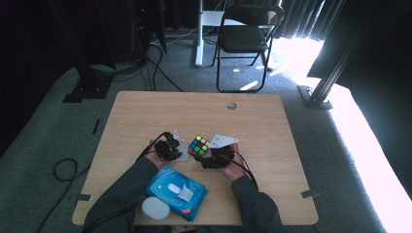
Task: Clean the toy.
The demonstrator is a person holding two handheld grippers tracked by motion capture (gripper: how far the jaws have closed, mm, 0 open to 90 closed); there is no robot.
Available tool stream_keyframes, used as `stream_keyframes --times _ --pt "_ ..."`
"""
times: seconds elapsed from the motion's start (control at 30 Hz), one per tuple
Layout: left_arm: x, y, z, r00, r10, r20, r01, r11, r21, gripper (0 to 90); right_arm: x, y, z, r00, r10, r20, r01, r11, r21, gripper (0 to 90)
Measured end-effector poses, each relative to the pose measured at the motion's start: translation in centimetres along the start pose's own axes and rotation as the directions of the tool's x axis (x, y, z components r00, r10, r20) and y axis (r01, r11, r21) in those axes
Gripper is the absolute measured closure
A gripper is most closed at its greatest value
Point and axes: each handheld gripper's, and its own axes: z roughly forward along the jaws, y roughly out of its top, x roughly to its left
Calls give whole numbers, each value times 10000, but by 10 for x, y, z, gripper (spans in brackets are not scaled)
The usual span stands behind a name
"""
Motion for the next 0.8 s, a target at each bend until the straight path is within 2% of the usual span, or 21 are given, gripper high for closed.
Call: stream_keyframes --times 0.07,0.1,0.3,0.43,0.47,0.63,0.67,0.7,0.8 --pt "1 -1 -1 9999 -83 79 84 9999 -123 841 0 0 0 10000 26 33 -26 10000 20 342" --pt "2 -2 -3 9995 -162 271 172 9991 -383 841 -1 0 0 10000 52 35 -52 10000 34 342" --pt "0 -3 -15 9980 -195 603 263 9931 -1142 845 -1 0 -1 9999 105 107 -105 9999 19 342" --pt "-2 -3 -26 9955 -156 934 319 9840 -1752 847 -1 1 -1 9998 139 157 -139 9999 -10 341" --pt "-2 -3 -26 9955 -156 934 319 9840 -1752 847 -1 1 -1 9998 139 157 -139 9999 -10 341" --pt "-7 -1 -34 9935 -12 1136 287 9703 -2403 847 -2 1 -3 9995 222 230 -221 9997 -56 342" --pt "-7 -1 -34 9935 -12 1136 287 9703 -2403 847 -2 1 -3 9995 222 230 -221 9997 -56 342" --pt "-7 -1 -37 9916 -2 1292 343 9646 -2614 847 -2 1 -3 9994 238 235 -236 9997 -69 342" --pt "-8 1 -40 9898 43 1423 364 9586 -2824 847 -3 2 -4 9991 324 262 -319 9993 -176 342"
